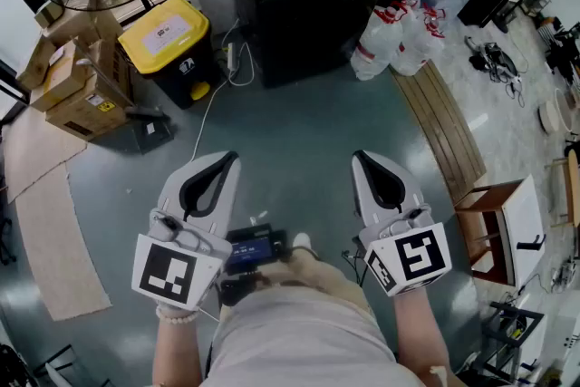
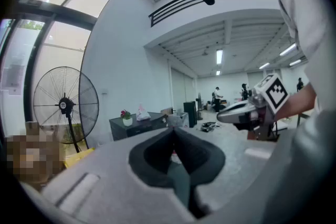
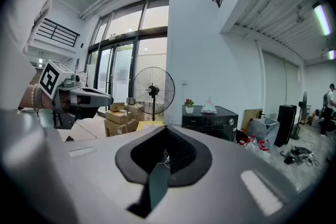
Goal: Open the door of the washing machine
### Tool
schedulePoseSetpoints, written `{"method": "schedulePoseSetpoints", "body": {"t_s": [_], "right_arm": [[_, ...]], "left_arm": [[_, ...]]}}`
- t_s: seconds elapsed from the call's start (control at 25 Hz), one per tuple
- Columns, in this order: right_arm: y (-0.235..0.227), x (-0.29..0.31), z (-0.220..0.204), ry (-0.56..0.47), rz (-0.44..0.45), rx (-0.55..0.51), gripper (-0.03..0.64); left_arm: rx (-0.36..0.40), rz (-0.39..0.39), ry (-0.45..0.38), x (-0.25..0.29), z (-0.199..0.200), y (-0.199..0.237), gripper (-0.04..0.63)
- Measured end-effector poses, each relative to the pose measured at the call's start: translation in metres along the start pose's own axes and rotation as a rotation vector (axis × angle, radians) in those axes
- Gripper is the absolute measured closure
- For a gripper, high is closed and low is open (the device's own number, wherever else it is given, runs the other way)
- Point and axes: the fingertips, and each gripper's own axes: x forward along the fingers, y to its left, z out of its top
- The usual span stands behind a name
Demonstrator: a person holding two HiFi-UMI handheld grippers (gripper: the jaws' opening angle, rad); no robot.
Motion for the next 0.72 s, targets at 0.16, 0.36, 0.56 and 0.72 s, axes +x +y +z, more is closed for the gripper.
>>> {"method": "schedulePoseSetpoints", "body": {"t_s": [0.16, 0.36, 0.56, 0.72], "right_arm": [[0.0011, 0.0001, 0.001, -0.001, 0.0, -0.001, 0.614], [0.0042, -0.0001, 0.0005, -0.001, 0.005, -0.001, 0.614], [0.0055, 0.0004, -0.0036, 0.016, -0.004, -0.012, 0.614], [0.001, 0.0001, -0.003, 0.006, -0.01, 0.016, 0.614]], "left_arm": [[0.004, 0.002, -0.002, -0.0017, 0.0006, 0.0002, 0.601], [0.006, 0.006, -0.001, -0.004, -0.0004, 0.0, 0.601], [0.006, 0.008, 0.004, -0.0043, -0.0027, -0.001, 0.601], [-0.005, 0.015, 0.008, -0.0012, -0.0026, -0.001, 0.601]]}}
